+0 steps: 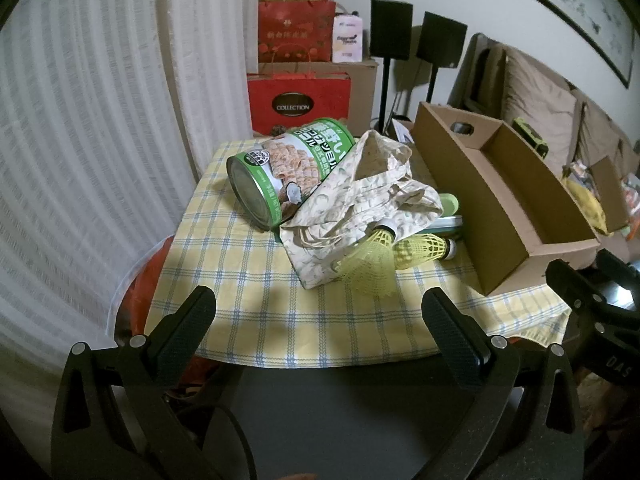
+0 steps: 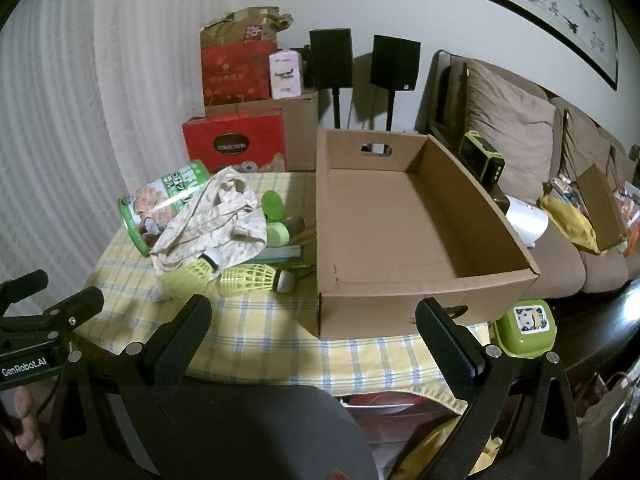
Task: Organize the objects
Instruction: 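Move both grippers toward the yellow shuttlecocks beside the tote bag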
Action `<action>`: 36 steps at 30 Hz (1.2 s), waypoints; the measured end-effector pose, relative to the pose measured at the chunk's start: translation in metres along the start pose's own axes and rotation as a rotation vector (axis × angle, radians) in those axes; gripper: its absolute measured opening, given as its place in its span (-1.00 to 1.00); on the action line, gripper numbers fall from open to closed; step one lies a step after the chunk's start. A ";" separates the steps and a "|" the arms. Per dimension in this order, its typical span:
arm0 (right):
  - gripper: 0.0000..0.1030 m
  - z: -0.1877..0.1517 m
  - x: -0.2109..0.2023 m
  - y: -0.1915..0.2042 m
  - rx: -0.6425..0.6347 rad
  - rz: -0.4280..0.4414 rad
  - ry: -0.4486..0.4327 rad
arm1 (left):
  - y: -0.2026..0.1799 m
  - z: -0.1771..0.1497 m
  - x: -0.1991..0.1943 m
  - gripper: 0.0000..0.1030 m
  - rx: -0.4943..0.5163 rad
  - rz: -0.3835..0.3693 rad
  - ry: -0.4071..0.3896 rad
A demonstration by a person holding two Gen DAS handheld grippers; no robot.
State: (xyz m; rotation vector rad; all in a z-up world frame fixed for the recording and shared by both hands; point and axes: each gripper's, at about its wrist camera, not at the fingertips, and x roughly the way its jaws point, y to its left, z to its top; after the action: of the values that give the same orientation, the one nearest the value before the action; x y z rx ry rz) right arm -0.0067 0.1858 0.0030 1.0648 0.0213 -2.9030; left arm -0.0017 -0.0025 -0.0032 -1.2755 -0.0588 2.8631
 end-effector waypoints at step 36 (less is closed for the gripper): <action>0.99 -0.001 0.014 0.002 -0.039 0.097 0.018 | -0.016 0.020 0.089 0.81 0.047 -0.214 0.068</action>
State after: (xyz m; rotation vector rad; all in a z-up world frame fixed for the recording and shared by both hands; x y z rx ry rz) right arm -0.0164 0.1835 -0.0068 1.0550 0.0265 -2.7956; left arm -0.0764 0.0143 -0.0554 -1.2727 -0.1185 2.6245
